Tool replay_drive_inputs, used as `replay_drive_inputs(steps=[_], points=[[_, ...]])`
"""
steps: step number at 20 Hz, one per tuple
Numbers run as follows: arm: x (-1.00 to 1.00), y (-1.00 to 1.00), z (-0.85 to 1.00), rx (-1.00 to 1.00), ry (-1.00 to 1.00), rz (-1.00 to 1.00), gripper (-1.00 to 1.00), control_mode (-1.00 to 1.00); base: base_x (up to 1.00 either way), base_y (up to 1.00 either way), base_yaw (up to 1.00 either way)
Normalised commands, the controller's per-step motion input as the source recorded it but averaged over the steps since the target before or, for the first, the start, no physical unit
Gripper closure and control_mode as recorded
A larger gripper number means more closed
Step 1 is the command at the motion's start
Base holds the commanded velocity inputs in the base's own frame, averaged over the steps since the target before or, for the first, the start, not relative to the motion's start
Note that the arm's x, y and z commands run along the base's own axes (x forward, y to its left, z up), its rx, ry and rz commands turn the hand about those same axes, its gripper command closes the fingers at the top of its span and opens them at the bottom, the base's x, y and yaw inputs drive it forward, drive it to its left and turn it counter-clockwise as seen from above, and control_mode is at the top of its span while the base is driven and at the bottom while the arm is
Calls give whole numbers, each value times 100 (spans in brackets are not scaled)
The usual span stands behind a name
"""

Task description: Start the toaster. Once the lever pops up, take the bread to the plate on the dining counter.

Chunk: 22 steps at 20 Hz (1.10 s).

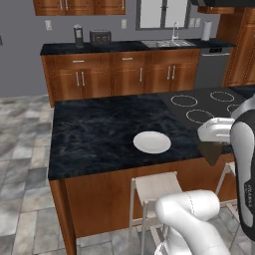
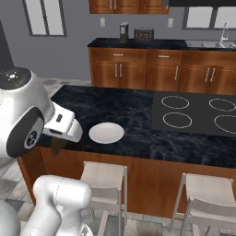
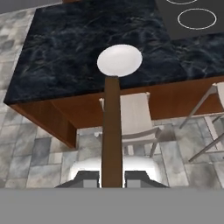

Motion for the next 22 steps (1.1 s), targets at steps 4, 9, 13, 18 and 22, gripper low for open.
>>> replay_drive_inputs(steps=[4,9,13,18,22], points=[[100,-37,-8,11,0,6,100,-100,0,0,0],[81,-21,-26,8,0,12,100,-100,0,0,0],[78,-3,-30,3,0,13,100,-100,0,0,0],[62,0,-14,0,0,4,100,-100,0,0,0],[59,0,-8,0,0,1,100,-100,0,0,0]])
